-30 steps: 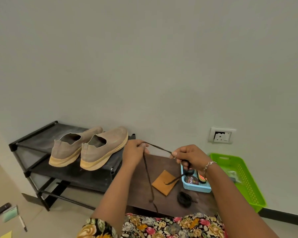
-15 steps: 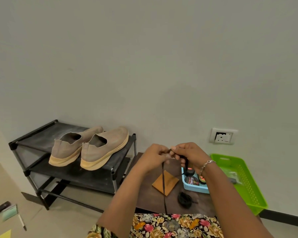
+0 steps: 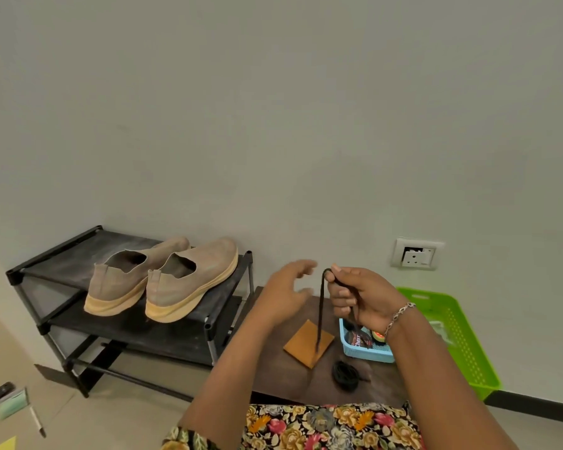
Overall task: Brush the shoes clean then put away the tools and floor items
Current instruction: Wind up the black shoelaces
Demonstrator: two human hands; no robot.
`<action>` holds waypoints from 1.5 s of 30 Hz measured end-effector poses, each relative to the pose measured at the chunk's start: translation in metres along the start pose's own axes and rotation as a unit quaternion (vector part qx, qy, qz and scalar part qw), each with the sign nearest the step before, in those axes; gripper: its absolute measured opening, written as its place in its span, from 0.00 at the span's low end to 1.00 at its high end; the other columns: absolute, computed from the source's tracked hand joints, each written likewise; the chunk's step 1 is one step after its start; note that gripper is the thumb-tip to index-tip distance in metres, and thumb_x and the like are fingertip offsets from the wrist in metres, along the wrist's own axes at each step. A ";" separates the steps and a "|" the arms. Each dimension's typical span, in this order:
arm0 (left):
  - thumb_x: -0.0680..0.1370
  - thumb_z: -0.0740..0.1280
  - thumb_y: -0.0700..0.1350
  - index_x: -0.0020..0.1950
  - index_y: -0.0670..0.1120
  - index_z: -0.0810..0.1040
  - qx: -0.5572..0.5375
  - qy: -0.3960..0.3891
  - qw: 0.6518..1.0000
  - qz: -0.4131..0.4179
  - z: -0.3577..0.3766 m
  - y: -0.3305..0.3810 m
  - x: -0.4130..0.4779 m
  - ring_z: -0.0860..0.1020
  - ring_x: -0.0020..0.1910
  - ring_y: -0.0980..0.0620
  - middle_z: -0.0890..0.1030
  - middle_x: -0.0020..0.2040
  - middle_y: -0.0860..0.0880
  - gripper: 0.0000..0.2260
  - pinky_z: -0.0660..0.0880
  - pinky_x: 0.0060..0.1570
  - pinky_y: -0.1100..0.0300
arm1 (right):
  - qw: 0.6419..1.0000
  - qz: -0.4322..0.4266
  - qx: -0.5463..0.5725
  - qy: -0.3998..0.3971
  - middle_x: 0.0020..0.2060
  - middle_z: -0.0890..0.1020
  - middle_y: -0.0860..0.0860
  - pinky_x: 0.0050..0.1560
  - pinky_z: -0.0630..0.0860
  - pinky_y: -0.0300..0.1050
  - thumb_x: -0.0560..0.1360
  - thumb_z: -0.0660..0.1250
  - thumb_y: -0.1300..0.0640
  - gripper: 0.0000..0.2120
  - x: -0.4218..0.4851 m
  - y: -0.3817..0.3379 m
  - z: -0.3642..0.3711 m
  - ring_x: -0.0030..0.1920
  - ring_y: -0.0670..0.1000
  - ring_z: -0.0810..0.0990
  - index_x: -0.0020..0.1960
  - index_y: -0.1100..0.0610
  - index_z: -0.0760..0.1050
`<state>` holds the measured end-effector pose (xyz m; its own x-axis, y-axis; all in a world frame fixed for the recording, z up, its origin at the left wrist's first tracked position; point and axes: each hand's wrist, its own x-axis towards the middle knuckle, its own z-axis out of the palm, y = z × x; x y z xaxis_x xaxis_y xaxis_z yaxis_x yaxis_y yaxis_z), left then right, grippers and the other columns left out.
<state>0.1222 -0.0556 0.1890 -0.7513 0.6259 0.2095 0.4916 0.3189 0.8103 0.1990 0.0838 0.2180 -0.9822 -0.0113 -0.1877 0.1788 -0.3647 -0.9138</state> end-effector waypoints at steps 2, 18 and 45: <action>0.78 0.60 0.37 0.55 0.45 0.77 -0.047 -0.020 0.999 0.009 0.010 0.006 0.000 0.76 0.50 0.54 0.79 0.50 0.48 0.09 0.70 0.52 0.60 | 1.000 -0.006 0.023 -0.007 0.21 0.66 0.48 0.20 0.63 0.34 0.75 0.58 0.54 0.10 0.004 -0.001 0.004 0.19 0.43 0.61 0.39 0.59 0.70; 0.80 0.58 0.41 0.38 0.48 0.77 -0.082 0.112 0.984 -0.113 0.017 -0.007 -0.004 0.67 0.27 0.55 0.70 0.27 0.54 0.13 0.67 0.31 0.60 | 0.974 -0.057 0.219 0.000 0.26 0.77 0.51 0.24 0.75 0.37 0.59 0.79 0.56 0.11 -0.003 -0.001 -0.005 0.22 0.45 0.75 0.32 0.59 0.79; 0.80 0.59 0.44 0.43 0.50 0.68 0.093 0.001 0.995 0.035 0.007 0.002 -0.018 0.73 0.38 0.51 0.74 0.37 0.52 0.05 0.69 0.40 0.54 | 0.998 0.027 -0.062 0.013 0.22 0.59 0.47 0.34 0.74 0.43 0.79 0.53 0.46 0.20 -0.005 0.048 0.006 0.20 0.44 0.58 0.37 0.58 0.71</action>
<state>0.1402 -0.0613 0.1832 -0.7132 0.6493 0.2640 0.6156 0.4001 0.6790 0.2125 0.0607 0.1773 -0.9691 -0.0024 -0.2468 0.2398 -0.2462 -0.9391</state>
